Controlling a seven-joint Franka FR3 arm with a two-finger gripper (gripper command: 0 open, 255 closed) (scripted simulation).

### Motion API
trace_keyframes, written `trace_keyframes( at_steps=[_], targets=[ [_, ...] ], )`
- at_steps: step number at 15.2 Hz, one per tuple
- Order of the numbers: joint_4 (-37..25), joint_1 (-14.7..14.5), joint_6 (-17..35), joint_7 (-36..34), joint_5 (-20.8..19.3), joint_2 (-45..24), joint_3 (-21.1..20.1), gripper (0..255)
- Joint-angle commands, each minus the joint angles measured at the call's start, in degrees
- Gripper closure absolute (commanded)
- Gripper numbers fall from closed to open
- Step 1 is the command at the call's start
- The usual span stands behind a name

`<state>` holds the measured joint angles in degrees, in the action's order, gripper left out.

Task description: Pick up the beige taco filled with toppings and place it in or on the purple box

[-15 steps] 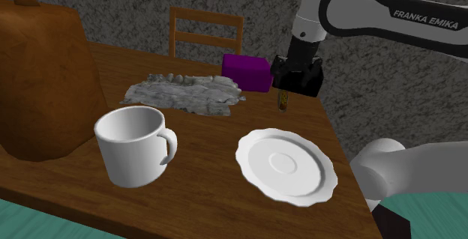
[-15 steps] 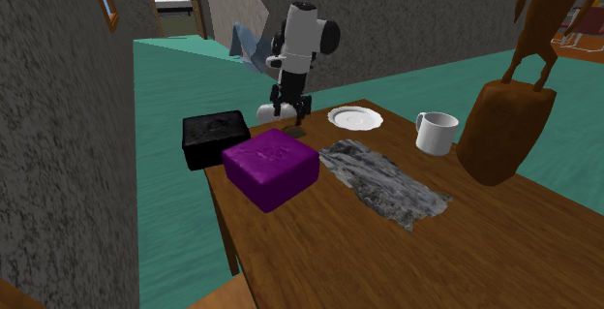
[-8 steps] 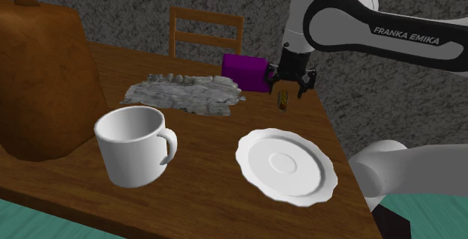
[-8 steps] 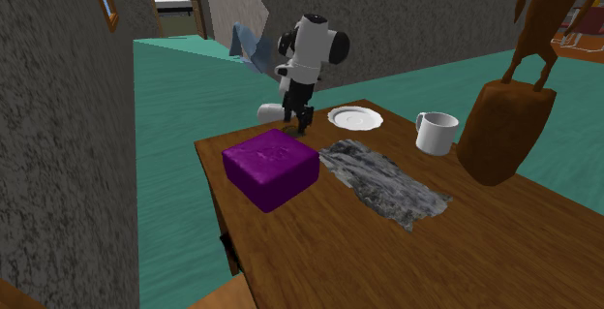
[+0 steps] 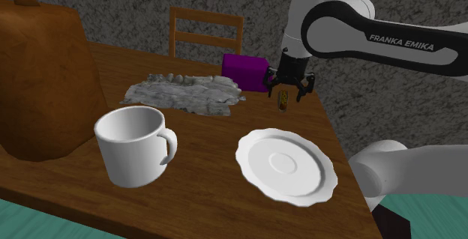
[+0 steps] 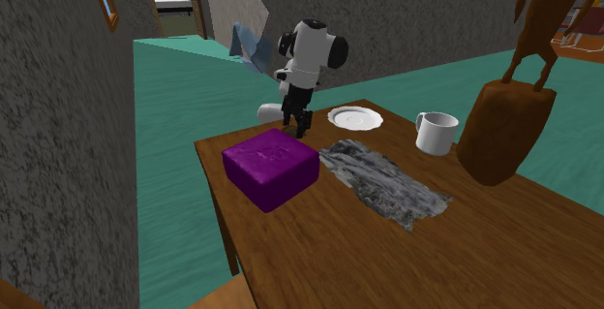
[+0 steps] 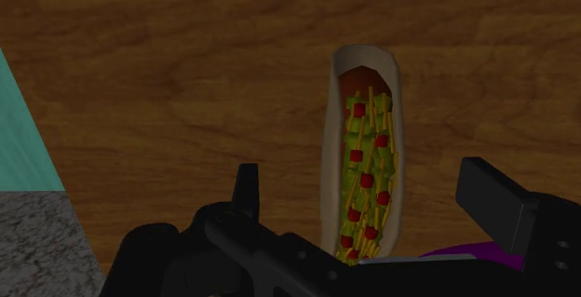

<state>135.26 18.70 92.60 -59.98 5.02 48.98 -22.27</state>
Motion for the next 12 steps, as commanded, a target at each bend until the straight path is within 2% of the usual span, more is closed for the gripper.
trace_keyframes(
  at_steps=[1,2,12],
  targets=[
    [0.0,0.0,0.0,0.0,0.0,0.0,0.0,0],
    [0.0,0.0,0.0,0.0,0.0,0.0,0.0,255],
    [-0.88,0.11,-0.66,0.08,-0.14,-0.21,0.12,255]
  ],
)
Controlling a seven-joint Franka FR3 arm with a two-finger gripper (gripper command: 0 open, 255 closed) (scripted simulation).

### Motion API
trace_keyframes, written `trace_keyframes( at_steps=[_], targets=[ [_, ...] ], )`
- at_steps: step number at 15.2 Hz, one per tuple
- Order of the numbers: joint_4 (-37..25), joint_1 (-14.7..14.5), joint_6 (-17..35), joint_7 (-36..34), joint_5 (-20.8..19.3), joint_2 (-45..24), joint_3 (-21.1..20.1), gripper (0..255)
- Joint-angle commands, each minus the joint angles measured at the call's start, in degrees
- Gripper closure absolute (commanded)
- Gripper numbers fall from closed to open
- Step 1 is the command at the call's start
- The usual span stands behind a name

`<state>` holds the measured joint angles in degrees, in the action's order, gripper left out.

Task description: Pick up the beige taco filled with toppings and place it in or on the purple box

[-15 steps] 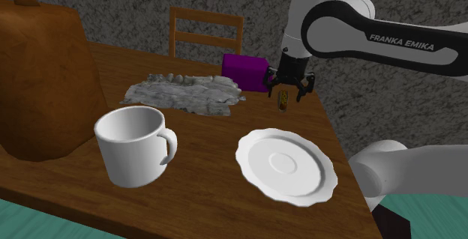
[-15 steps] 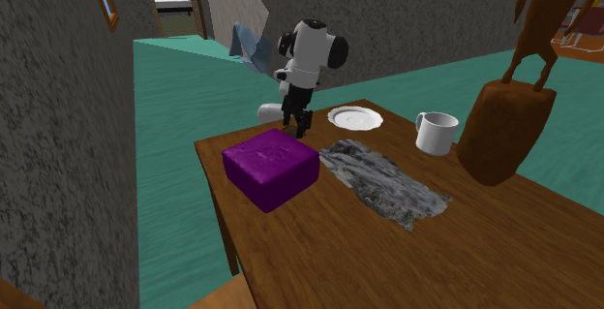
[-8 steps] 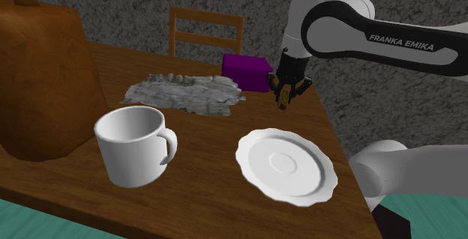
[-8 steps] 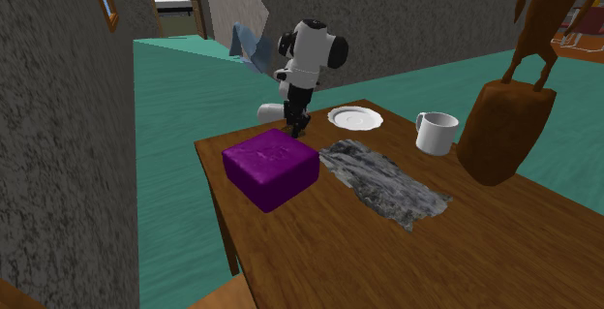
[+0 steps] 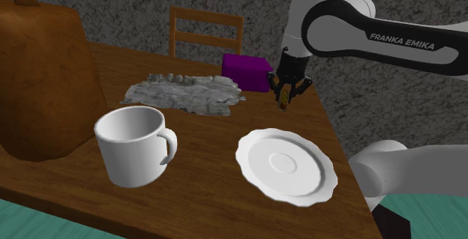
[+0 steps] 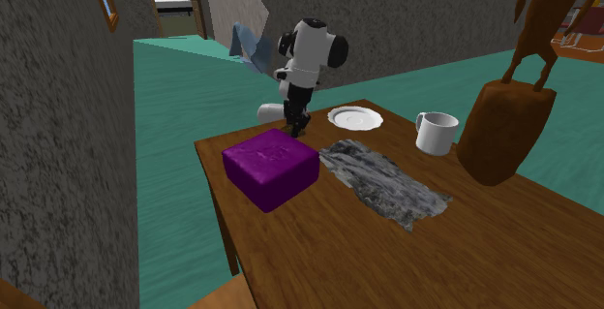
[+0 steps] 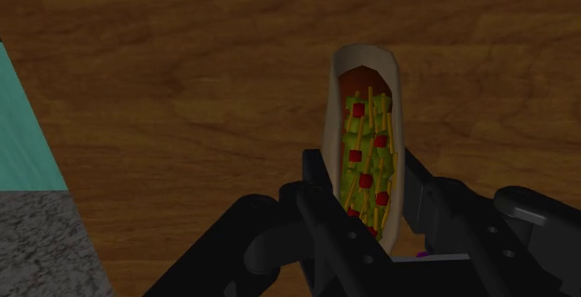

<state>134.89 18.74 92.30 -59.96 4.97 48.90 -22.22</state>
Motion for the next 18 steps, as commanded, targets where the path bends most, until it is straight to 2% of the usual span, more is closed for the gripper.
trace_keyframes(
  at_steps=[1,18],
  targets=[
    [-1.41,0.18,-1.03,0.12,-0.22,-0.36,0.19,255],
    [-18.05,2.1,-12.29,1.15,-2.34,-5.69,1.46,255]
  ],
)
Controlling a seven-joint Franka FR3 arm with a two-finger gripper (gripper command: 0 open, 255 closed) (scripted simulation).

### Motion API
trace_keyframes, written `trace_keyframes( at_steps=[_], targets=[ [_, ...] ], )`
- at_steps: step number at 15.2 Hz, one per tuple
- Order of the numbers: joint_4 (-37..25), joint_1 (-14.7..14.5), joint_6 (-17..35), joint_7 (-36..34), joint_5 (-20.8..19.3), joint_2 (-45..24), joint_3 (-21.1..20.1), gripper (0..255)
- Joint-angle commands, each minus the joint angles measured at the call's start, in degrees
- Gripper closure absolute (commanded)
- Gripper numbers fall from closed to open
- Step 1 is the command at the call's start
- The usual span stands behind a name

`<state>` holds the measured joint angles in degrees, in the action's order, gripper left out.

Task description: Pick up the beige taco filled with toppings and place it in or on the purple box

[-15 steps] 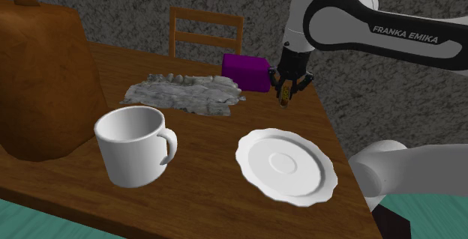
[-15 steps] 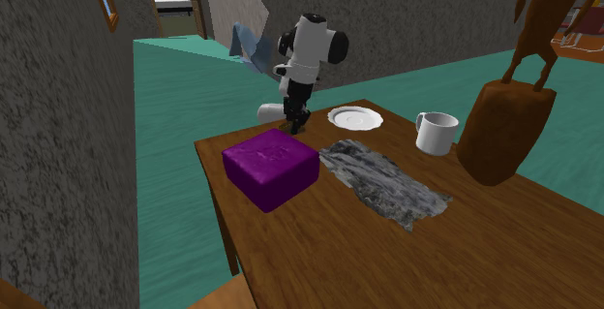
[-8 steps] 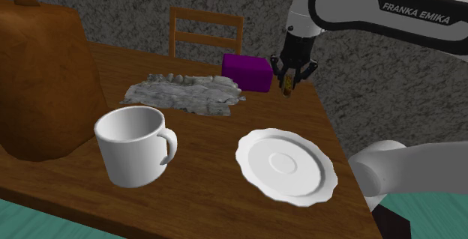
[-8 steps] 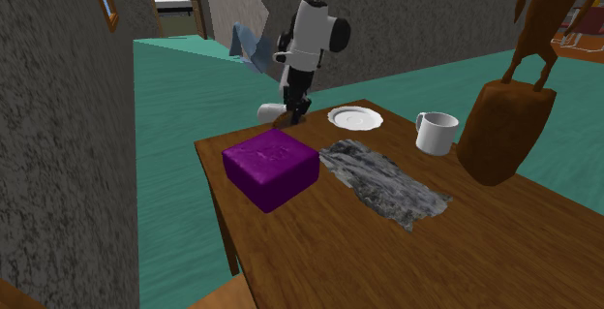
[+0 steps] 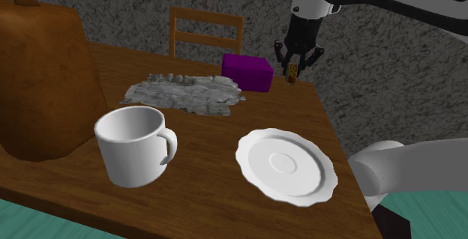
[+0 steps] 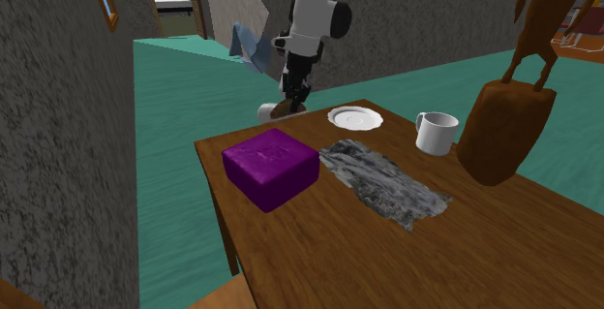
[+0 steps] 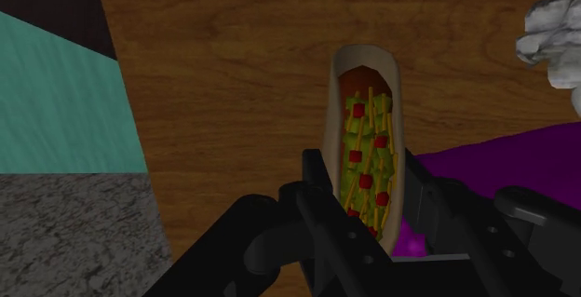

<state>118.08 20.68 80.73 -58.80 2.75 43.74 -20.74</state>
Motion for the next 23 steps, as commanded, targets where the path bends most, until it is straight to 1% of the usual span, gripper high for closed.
trace_keyframes(
  at_steps=[1,14,19,23],
  targets=[
    [-2.32,0.27,-1.4,0.04,-0.24,-0.94,0.01,255],
    [-17.23,1.89,-10.24,0.44,-1.83,-7.04,-0.16,255],
    [-24.68,4.23,-7.69,-0.41,-4.23,-17.34,-2.62,255],
    [-32.6,5.71,-7.05,-1.75,-7.22,-26.59,-5.28,255]
  ],
)
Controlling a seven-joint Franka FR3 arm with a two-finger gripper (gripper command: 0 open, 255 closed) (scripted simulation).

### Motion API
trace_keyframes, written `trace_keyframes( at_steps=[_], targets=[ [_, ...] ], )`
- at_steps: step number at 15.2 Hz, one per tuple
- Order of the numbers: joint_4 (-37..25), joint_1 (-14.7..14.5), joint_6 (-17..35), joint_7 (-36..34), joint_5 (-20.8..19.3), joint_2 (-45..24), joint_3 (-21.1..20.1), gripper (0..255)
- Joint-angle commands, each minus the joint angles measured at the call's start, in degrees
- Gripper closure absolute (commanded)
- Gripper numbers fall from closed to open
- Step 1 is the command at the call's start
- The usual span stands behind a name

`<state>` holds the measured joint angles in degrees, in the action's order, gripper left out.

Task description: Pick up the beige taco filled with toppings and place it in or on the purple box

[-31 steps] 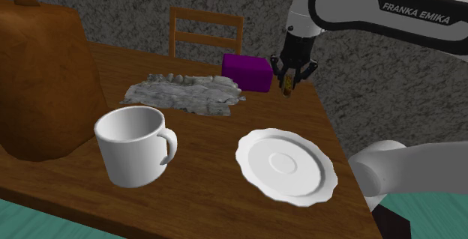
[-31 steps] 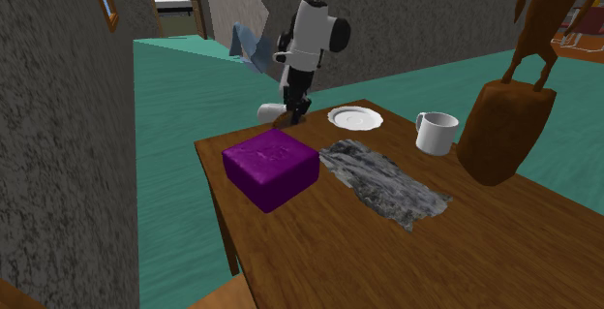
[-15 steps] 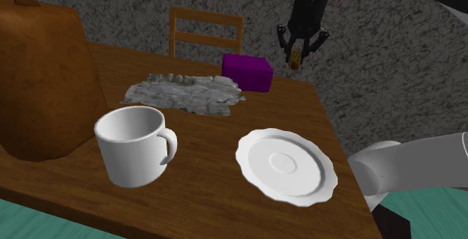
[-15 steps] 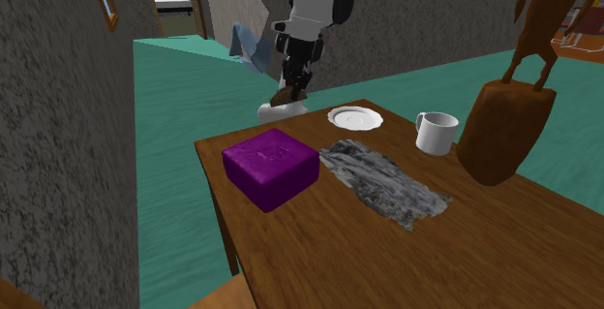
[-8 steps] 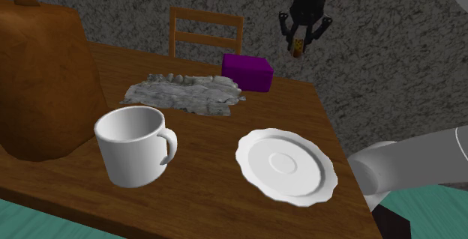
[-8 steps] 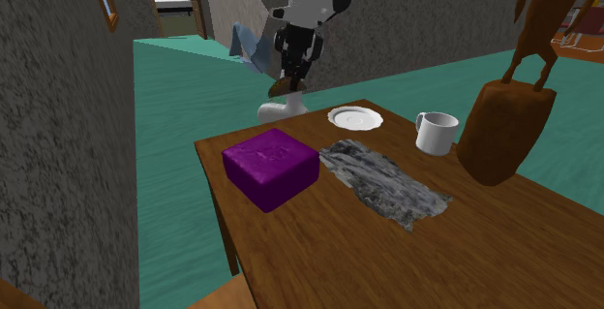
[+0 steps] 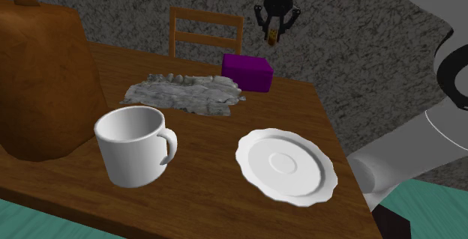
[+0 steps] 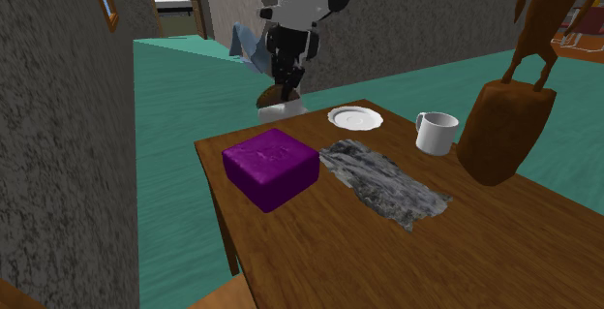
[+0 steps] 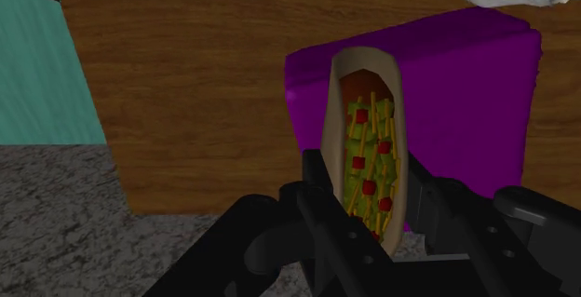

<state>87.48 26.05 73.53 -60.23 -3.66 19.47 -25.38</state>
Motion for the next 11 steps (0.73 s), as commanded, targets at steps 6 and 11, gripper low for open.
trace_keyframes(
  at_steps=[6,11],
  targets=[
    [-18.97,0.0,-2.45,-3.46,-8.94,-19.18,-5.65,255],
    [-14.26,0.4,1.43,-3.44,-8.07,-18.11,-4.99,255]
  ],
)
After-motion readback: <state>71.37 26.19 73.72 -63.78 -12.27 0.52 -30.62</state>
